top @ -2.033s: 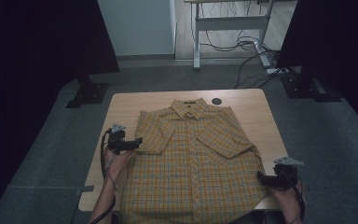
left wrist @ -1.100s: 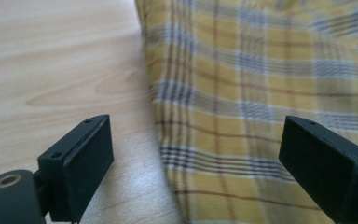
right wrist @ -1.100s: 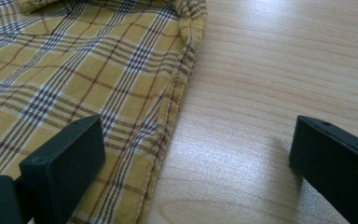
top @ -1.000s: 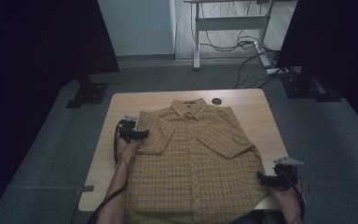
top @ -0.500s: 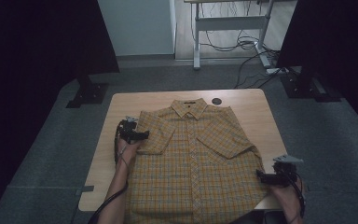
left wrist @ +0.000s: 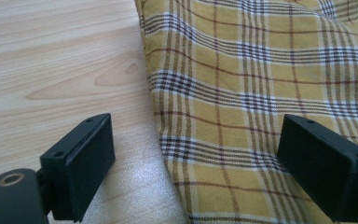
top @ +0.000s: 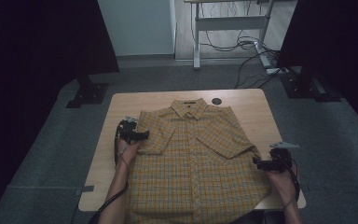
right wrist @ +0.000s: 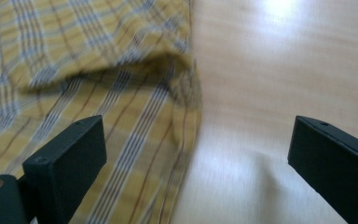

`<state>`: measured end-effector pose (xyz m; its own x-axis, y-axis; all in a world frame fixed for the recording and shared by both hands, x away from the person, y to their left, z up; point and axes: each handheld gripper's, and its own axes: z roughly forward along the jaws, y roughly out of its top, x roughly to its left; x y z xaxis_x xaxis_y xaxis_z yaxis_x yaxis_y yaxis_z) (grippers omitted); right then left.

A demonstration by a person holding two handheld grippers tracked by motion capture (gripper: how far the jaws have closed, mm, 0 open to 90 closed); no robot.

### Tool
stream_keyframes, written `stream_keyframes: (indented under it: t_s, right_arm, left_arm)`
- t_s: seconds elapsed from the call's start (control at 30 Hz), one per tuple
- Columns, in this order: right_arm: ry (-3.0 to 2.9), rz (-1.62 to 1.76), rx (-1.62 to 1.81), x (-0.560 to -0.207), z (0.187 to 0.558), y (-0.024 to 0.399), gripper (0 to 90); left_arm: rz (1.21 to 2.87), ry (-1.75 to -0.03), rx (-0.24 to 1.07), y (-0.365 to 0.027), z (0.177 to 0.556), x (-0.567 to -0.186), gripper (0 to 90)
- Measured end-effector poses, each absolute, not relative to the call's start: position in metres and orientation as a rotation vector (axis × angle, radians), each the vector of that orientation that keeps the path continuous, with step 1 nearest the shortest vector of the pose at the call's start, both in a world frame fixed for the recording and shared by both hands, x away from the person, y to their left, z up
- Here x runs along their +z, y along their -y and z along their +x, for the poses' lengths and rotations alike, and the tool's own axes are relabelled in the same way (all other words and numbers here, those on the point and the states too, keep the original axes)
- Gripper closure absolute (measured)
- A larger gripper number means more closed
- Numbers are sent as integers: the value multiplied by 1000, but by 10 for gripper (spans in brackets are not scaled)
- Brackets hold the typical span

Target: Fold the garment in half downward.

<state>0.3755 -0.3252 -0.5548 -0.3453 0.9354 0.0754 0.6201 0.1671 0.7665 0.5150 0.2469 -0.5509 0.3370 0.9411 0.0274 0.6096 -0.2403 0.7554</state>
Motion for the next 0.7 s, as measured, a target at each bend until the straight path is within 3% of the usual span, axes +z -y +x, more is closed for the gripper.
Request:
stream_keyframes:
  t_s: [0.7]
  right_arm:
    - [-2076, 1377, 1030, -540, 463, 285, 61]
  left_arm:
    - [1959, -1335, 643, -247, 512, -551, 131]
